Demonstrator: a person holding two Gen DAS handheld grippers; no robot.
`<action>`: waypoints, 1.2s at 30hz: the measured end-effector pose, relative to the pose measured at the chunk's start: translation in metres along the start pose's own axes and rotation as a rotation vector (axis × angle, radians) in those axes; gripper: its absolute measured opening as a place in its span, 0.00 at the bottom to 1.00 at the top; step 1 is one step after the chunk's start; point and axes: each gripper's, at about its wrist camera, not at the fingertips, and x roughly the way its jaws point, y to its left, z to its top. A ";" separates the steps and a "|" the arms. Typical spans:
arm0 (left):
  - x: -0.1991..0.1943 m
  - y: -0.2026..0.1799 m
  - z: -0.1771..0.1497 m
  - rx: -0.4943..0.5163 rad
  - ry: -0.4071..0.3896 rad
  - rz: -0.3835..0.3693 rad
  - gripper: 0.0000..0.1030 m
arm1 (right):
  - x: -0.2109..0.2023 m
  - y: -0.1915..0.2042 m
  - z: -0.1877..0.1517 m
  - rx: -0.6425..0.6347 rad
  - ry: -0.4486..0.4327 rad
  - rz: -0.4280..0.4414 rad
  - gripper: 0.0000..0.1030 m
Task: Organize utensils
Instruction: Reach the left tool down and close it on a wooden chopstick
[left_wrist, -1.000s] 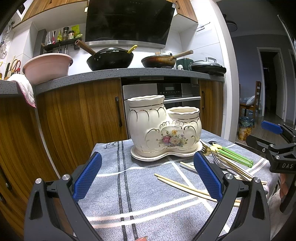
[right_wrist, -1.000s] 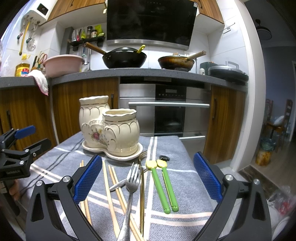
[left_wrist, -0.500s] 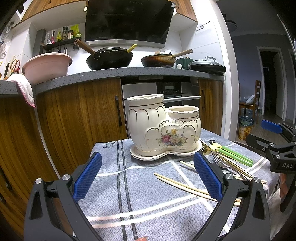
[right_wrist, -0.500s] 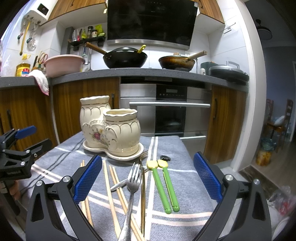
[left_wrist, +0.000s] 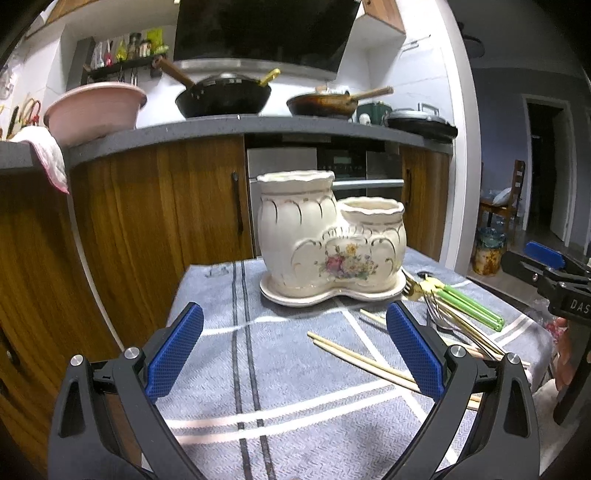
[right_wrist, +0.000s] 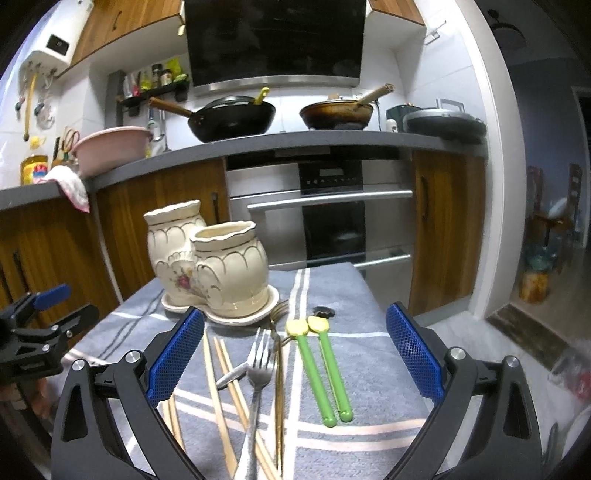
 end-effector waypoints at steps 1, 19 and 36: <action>0.003 -0.001 0.000 -0.004 0.026 0.007 0.95 | 0.000 -0.001 0.000 0.001 0.003 -0.004 0.95; 0.048 -0.051 -0.015 -0.025 0.432 0.134 0.95 | -0.015 -0.018 0.010 0.042 -0.029 0.004 0.95; 0.064 -0.048 -0.019 -0.096 0.542 0.191 0.90 | -0.029 -0.032 0.016 0.086 -0.061 0.032 0.95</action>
